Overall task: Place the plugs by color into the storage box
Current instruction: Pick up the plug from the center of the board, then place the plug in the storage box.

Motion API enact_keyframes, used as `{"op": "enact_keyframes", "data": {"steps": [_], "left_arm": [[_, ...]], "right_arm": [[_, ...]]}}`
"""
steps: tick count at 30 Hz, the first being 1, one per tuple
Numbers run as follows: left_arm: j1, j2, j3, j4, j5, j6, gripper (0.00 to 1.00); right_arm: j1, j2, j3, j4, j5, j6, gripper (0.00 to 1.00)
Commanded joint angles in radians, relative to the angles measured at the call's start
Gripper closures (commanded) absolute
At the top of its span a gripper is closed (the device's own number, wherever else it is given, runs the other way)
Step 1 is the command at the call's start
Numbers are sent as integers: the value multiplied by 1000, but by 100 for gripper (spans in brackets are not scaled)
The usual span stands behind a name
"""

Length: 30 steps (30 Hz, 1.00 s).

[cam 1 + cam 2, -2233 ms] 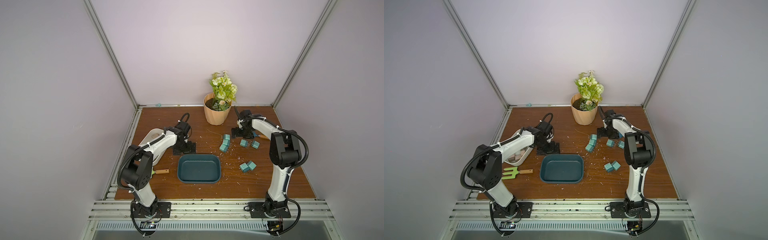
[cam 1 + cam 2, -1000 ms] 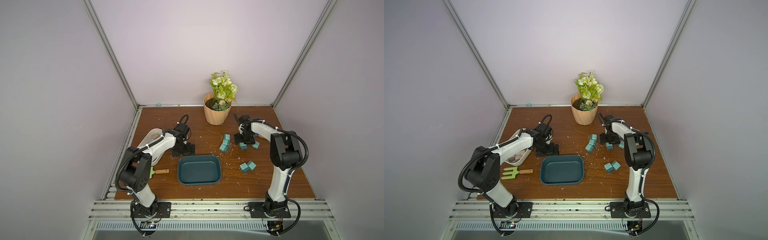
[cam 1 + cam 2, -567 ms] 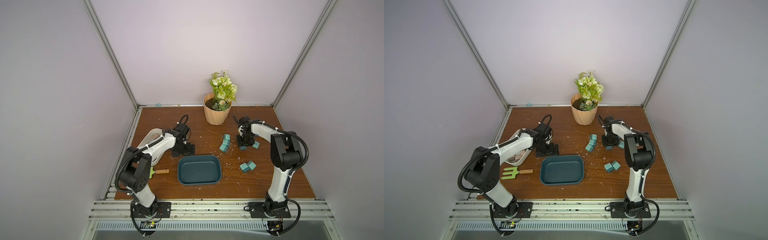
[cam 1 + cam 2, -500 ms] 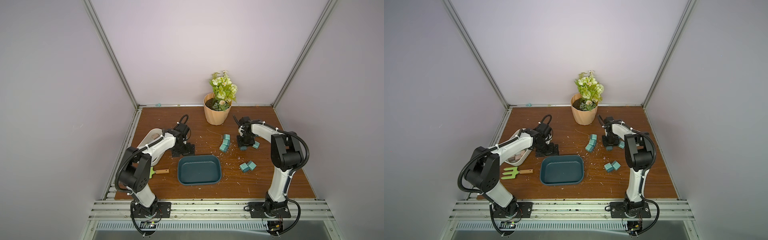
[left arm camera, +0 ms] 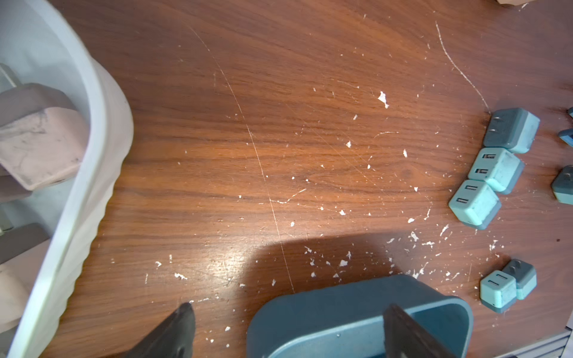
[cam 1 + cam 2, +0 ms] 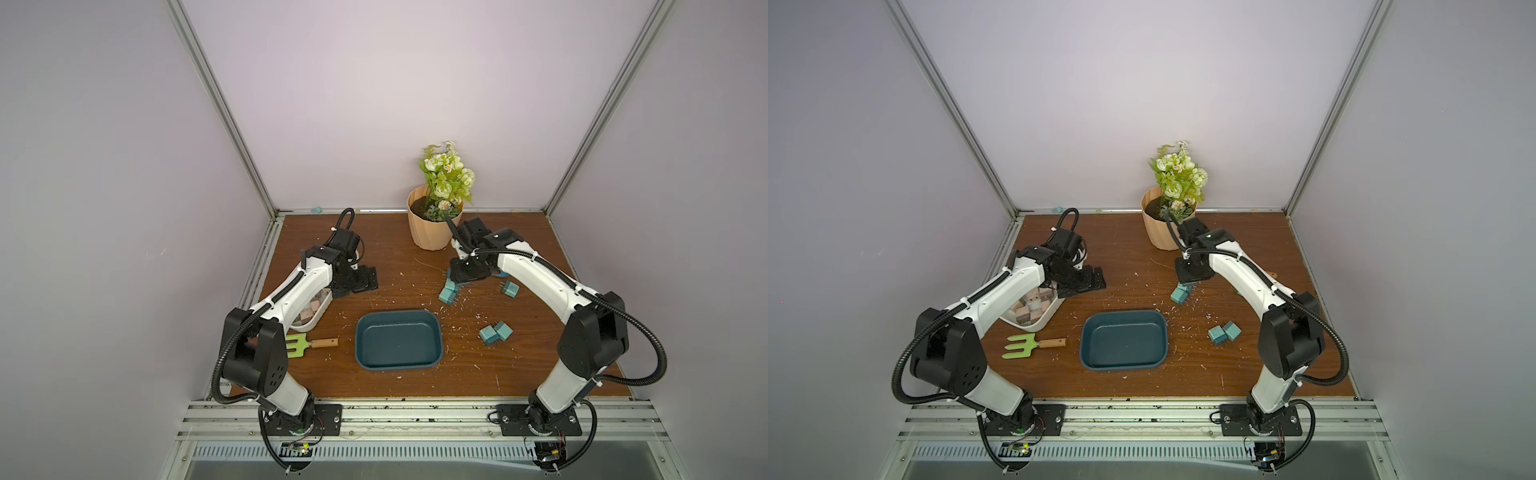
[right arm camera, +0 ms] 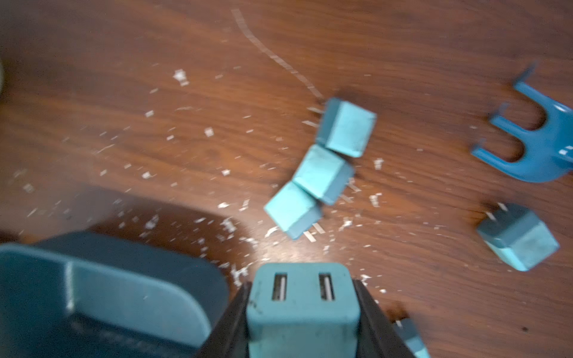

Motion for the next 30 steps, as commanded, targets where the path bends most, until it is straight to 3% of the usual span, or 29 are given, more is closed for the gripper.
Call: {"op": "enact_keyframes", "data": {"steps": [1,8,15,28,30], "left_arm": [[31,-38,13,-46,-65,-33,6],[149,-83,-35,-46,-70,-48,8],[291,-129,-104,-42,-46,-68,9],[300,-173,-149,-42,-38,-70,9],[300,-182,-158,-42,-34,-67,9]], "right_arm": [[132,-34,14,-40,-17,123,65],[361,4,22,21,20,199,66],[507,148,80,71,33,171,65],[562,439,263,131,-5,103,66],[562,475,294,119,-12,96,62]]}}
